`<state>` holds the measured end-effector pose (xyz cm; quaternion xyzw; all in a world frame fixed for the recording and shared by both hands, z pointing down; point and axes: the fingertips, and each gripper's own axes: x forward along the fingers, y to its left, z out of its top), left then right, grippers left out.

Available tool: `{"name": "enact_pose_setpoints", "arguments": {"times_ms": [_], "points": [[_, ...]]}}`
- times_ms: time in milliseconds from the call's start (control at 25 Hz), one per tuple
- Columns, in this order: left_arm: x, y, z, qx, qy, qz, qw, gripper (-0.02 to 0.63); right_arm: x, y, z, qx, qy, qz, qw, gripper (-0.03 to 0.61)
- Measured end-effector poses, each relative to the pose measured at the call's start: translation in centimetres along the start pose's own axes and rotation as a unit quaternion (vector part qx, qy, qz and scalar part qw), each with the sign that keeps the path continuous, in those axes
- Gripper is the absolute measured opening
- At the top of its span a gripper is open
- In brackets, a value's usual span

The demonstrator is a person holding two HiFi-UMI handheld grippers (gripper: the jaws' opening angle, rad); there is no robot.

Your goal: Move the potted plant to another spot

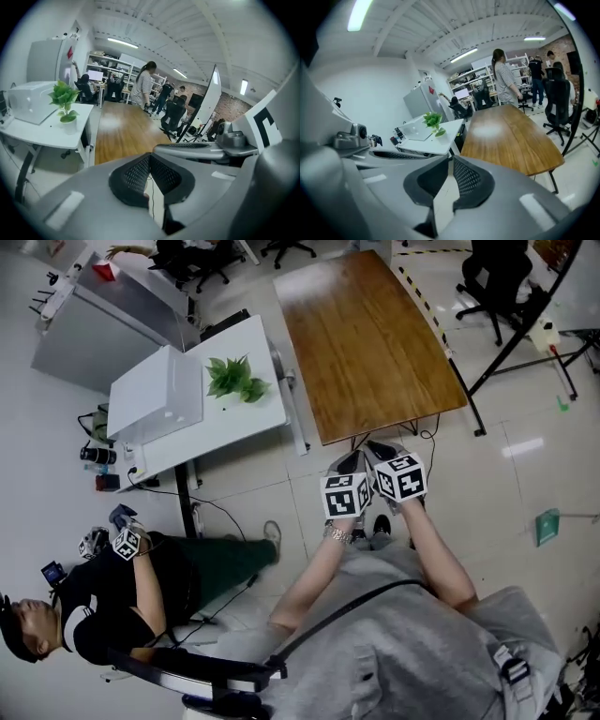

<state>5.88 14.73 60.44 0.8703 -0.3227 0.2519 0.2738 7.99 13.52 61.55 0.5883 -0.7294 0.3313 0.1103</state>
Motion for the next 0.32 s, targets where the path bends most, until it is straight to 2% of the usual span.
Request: {"name": "enact_pose_setpoints", "arguments": {"times_ms": [160, 320], "points": [[-1.9, 0.6, 0.2, -0.003, -0.009, 0.0, 1.0, 0.017, -0.8, 1.7, 1.5, -0.015, -0.012, 0.013, 1.0, 0.02], [-4.1, 3.0, 1.3, 0.008, -0.033, 0.023, 0.9992, 0.017, -0.4, 3.6, 0.9, -0.03, 0.002, 0.02, 0.999, 0.02]]}}
